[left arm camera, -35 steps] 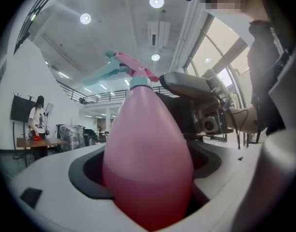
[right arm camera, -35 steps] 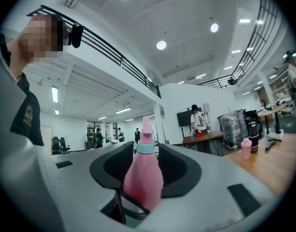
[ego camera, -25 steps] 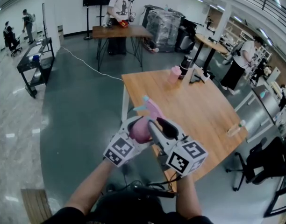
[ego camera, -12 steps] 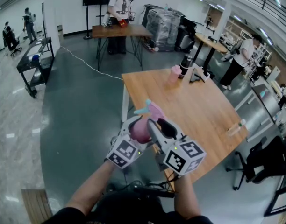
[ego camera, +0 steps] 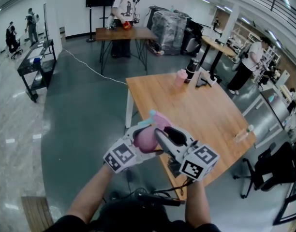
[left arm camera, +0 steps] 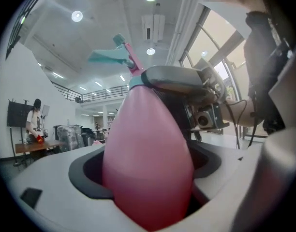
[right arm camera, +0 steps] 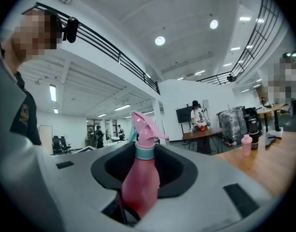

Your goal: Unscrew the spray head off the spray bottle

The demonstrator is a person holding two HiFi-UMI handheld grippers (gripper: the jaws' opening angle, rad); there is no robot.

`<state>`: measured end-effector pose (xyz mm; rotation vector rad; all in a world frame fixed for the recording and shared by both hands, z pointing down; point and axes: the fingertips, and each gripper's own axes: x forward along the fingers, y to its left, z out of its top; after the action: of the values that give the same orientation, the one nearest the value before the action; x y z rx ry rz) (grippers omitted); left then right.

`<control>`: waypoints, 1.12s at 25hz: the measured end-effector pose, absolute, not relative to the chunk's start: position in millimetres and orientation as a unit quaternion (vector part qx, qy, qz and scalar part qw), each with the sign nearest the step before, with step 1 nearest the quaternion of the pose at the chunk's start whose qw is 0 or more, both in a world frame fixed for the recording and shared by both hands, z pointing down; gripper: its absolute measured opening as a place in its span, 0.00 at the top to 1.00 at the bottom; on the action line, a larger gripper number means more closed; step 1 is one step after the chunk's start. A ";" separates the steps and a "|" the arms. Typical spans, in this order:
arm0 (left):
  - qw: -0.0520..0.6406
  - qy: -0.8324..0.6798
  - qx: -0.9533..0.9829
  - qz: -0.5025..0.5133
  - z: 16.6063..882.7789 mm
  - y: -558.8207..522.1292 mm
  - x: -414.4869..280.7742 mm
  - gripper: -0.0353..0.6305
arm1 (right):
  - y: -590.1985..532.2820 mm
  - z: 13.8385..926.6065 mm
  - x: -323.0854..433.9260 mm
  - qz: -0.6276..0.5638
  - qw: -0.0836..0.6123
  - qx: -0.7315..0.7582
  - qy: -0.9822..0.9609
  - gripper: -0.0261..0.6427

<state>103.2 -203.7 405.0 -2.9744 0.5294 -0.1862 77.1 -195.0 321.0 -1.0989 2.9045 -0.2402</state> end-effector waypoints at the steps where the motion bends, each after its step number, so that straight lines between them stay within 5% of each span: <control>1: 0.054 0.161 -0.984 -0.061 405.0 -200.2 103.8 0.28 | -192.8 321.1 77.5 -0.075 0.013 -0.340 0.937 0.76; 17: 0.027 0.032 -0.997 -0.061 411.9 -160.0 110.0 0.28 | -166.1 327.9 84.5 -0.051 0.020 -0.181 0.982 0.76; 28: 0.045 0.109 -0.992 -0.049 409.4 -181.0 109.3 0.28 | -173.1 327.2 85.3 -0.038 0.027 -0.239 0.970 0.69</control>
<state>109.3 -181.0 409.4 -3.0303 0.3340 -0.1502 85.3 -173.1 327.2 -0.7383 2.9950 -0.1181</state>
